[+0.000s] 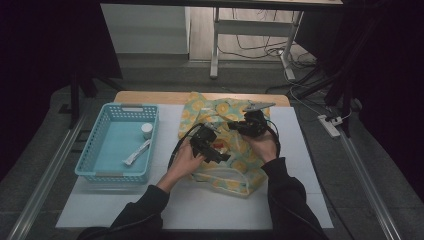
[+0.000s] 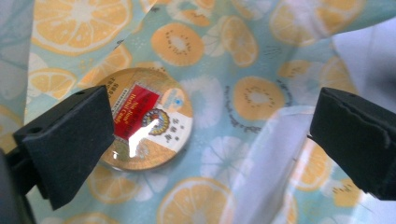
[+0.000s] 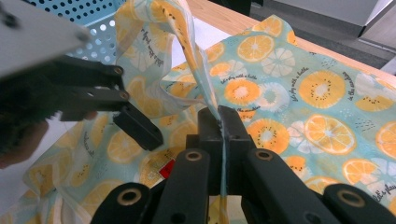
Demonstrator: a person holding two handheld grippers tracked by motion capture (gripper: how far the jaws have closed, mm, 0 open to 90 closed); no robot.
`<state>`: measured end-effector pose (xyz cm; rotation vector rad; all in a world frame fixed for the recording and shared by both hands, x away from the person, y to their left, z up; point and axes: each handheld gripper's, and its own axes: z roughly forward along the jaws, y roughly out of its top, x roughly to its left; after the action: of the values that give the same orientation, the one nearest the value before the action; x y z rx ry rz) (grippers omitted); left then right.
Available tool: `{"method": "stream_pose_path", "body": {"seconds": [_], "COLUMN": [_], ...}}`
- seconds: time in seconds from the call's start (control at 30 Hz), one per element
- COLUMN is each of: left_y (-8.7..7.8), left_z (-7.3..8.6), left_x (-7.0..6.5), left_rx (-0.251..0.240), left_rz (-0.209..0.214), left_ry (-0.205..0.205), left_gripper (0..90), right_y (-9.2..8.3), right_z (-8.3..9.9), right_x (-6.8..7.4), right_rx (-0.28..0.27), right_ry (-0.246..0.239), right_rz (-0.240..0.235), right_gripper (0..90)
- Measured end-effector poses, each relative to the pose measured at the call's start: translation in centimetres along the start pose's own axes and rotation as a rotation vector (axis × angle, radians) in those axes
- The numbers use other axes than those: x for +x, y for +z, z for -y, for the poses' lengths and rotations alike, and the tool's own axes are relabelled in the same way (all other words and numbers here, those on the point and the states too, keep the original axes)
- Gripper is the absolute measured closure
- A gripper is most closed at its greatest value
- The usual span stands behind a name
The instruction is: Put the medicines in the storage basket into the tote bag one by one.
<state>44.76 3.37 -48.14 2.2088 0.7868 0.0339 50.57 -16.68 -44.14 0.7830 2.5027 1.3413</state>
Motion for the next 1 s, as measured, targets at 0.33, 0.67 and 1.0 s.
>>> {"method": "stream_pose_path", "body": {"seconds": [0.33,0.67,1.0], "left_y": [-2.6,-4.7,-7.0], "left_z": [0.6,1.4,3.1], "left_x": [-0.6,-0.5,-0.3], "left_rx": [-0.028,-0.04,-0.068], "left_rz": [0.026,0.049,0.025], "left_ry": [0.007,0.016,-0.01], "left_gripper": [0.0,0.0,0.0], "right_y": [0.1,0.1,0.0], "right_z": [0.0,0.1,0.1], "right_x": [0.1,0.0,0.0], "right_rx": [0.005,0.009,0.007], "right_ry": [-0.001,-0.002,-0.001], "right_rz": [-0.001,-0.002,-0.009], "right_gripper": [89.1,89.1,89.1]}}
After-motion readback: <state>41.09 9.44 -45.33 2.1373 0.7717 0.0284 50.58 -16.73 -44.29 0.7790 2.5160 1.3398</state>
